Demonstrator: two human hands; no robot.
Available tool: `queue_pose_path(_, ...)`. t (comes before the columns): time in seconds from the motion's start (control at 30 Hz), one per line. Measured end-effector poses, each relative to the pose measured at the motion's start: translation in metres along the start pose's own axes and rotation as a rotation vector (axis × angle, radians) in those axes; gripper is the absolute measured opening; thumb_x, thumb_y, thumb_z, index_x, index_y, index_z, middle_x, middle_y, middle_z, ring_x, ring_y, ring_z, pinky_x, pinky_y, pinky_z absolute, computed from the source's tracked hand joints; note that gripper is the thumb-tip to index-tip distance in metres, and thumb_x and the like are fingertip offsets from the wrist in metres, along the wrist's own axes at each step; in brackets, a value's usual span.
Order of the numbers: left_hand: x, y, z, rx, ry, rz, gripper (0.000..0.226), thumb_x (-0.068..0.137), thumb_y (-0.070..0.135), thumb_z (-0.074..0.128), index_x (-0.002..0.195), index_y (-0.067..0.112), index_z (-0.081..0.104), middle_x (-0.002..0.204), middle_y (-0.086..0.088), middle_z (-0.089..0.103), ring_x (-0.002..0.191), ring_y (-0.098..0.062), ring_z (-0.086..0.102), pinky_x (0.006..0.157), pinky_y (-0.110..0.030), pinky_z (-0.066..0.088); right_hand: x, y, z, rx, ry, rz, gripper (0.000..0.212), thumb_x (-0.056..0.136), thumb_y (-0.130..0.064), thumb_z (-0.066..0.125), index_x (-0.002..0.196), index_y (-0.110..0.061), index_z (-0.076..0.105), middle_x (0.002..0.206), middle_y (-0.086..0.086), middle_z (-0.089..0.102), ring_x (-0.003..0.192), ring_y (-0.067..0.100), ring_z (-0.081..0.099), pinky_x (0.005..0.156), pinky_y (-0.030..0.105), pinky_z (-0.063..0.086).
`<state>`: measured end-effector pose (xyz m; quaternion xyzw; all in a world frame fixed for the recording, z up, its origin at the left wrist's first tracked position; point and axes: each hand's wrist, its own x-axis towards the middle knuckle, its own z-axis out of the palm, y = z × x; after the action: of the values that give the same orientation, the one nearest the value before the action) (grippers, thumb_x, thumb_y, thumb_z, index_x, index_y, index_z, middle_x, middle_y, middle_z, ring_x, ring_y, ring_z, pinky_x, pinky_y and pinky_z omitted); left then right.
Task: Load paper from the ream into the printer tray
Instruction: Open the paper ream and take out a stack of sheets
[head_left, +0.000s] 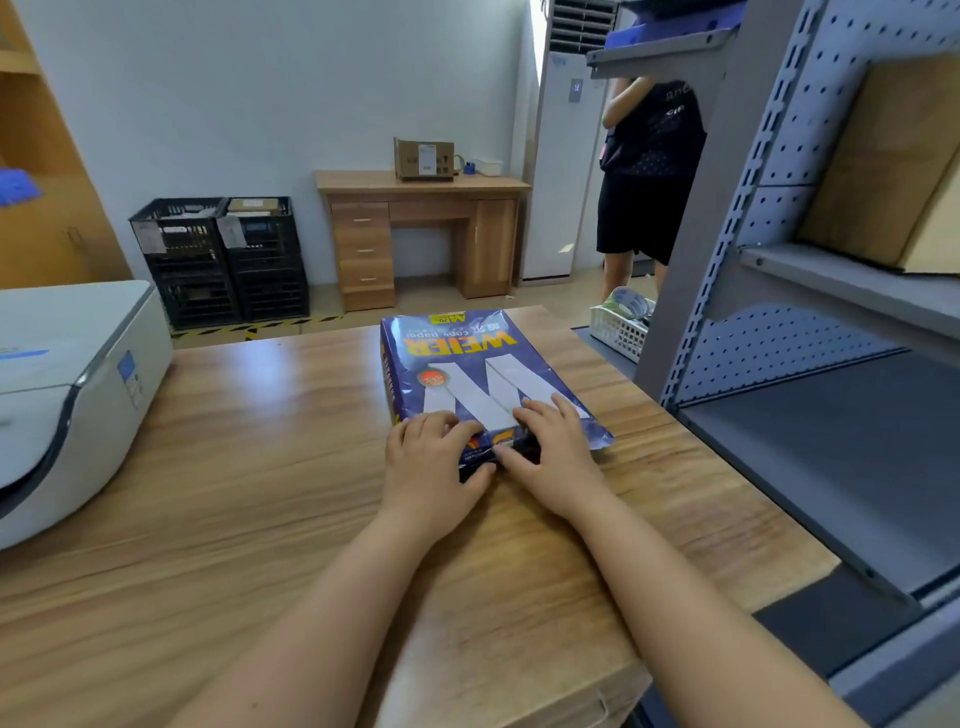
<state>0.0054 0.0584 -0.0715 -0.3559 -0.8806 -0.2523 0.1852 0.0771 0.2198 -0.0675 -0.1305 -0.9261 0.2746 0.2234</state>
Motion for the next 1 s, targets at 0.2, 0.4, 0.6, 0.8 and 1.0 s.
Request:
queue_pose_path(0.2,0.000,-0.007,0.002,-0.071,-0.027,-0.001,0.055,0.071,0.059,0.045,0.115,0.036,0.066,0.115,0.004,0.061,0.111,-0.024,0.051,0.096,-0.040,0.034,0.003,0.010,-0.002,0.225,0.060,-0.019,0.020,0.087,-0.023,0.068,0.107,-0.026,0.070,0.120,-0.007,0.061,0.133,0.018,0.025,0.103,0.020,0.016)
queue_pose_path(0.4,0.000,-0.007,0.004,-0.119,-0.021,-0.017,0.048,0.072,0.049,0.058,0.116,0.032,0.068,0.116,-0.001,0.062,0.111,-0.029,0.052,0.095,-0.043,0.035,0.007,0.015,-0.002,0.253,0.114,-0.092,0.015,0.083,-0.018,0.072,0.096,-0.025,0.076,0.102,-0.011,0.069,0.125,0.026,0.041,0.103,0.025,0.028)
queue_pose_path(0.6,-0.001,-0.007,0.003,-0.178,0.007,-0.014,0.051,0.072,0.054,0.055,0.117,0.035,0.068,0.116,0.002,0.062,0.112,-0.025,0.052,0.094,-0.040,0.035,0.002,0.010,-0.005,0.267,0.179,-0.145,0.017,0.084,-0.011,0.070,0.095,-0.021,0.077,0.107,-0.010,0.069,0.122,0.022,0.042,0.099,0.010,0.028)
queue_pose_path(0.8,-0.001,-0.008,0.004,-0.177,0.008,-0.003,0.050,0.072,0.054,0.051,0.116,0.037,0.067,0.114,0.004,0.061,0.108,-0.024,0.052,0.091,-0.041,0.038,-0.003,0.010,-0.012,0.180,0.183,-0.302,0.017,0.082,-0.002,0.070,0.089,-0.015,0.078,0.106,-0.007,0.069,0.119,0.026,0.047,0.101,0.024,0.036)
queue_pose_path(1.0,-0.003,-0.004,0.000,-0.188,-0.008,-0.021,0.058,0.067,0.067,0.055,0.114,0.036,0.069,0.112,0.004,0.062,0.108,-0.023,0.053,0.094,-0.042,0.040,-0.005,0.016,-0.017,0.134,0.167,-0.358,0.011,0.082,-0.008,0.070,0.083,-0.014,0.079,0.093,-0.003,0.073,0.103,0.023,0.048,0.094,0.023,0.037)
